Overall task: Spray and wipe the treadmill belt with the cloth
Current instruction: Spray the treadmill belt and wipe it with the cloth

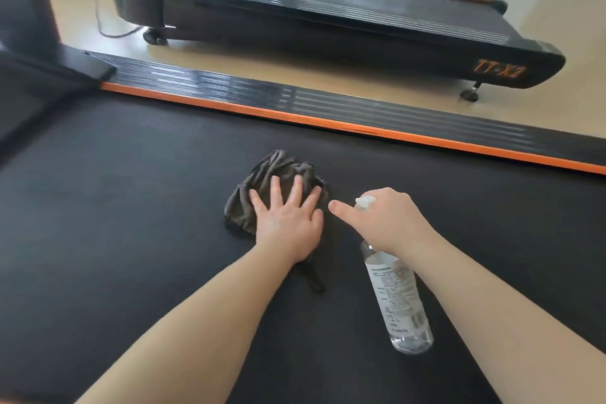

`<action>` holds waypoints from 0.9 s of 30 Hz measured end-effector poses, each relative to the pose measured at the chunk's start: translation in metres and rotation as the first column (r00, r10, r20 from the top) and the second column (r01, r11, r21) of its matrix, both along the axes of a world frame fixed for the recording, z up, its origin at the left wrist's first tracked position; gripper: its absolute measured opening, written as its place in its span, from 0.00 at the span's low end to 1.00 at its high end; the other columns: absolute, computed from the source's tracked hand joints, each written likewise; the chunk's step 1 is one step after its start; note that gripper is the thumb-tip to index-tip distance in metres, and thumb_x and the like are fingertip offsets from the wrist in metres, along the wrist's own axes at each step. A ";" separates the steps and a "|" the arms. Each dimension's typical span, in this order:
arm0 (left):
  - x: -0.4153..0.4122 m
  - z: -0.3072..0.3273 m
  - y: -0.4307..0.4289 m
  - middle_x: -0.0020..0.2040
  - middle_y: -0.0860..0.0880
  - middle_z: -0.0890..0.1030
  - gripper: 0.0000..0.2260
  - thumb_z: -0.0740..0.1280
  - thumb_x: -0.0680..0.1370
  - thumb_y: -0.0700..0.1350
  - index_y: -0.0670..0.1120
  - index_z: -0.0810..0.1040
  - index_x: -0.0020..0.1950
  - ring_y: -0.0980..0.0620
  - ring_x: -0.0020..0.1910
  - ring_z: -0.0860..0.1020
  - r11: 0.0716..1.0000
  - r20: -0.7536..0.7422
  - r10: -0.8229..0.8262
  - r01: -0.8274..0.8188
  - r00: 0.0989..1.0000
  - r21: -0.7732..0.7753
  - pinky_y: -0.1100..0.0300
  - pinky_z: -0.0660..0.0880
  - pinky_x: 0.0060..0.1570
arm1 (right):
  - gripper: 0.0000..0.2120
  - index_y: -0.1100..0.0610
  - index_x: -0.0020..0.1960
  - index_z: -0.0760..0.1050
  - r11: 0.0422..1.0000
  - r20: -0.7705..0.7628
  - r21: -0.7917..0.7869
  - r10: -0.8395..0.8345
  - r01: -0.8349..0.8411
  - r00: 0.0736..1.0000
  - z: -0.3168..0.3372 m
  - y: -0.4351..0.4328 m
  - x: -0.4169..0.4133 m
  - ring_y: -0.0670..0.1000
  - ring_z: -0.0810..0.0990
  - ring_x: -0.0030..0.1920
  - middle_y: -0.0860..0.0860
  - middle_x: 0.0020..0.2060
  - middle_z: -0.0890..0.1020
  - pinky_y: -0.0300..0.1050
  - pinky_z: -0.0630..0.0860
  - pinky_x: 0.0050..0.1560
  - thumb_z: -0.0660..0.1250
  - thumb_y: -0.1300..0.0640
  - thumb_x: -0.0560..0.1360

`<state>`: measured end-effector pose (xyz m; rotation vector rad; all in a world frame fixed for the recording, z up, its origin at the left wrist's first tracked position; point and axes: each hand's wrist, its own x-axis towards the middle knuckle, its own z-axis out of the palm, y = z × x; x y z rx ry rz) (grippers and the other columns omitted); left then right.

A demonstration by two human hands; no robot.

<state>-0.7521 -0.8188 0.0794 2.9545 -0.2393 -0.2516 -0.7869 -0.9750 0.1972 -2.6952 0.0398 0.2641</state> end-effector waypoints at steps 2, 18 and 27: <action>-0.013 0.004 0.002 0.84 0.54 0.45 0.25 0.41 0.83 0.61 0.62 0.50 0.82 0.37 0.81 0.36 0.976 0.020 -0.217 0.217 0.976 0.009 0.25 0.34 0.69 | 0.30 0.62 0.35 0.74 0.998 -0.001 0.065 -0.018 0.018 1.000 0.001 0.020 0.011 0.53 0.81 0.38 0.54 0.32 0.81 0.46 0.74 0.37 0.65 0.34 0.77; 0.034 0.006 0.091 0.84 0.49 0.44 0.30 0.44 0.80 0.65 0.61 0.45 0.82 0.33 0.79 0.35 0.993 -0.034 0.114 -0.113 0.993 0.037 0.21 0.33 0.64 | 0.33 0.61 0.31 0.74 0.993 0.070 -0.053 0.110 -0.106 0.991 -0.008 0.124 0.046 0.54 0.80 0.40 0.52 0.32 0.79 0.48 0.76 0.42 0.60 0.33 0.79; 0.018 0.008 0.066 0.83 0.48 0.56 0.32 0.43 0.79 0.64 0.55 0.54 0.82 0.41 0.82 0.45 0.906 0.051 -0.423 0.422 0.905 0.034 0.30 0.41 0.74 | 0.29 0.61 0.39 0.81 0.996 -0.018 0.082 0.036 -0.035 0.999 0.007 0.137 0.052 0.47 0.82 0.35 0.53 0.34 0.84 0.40 0.74 0.31 0.66 0.34 0.76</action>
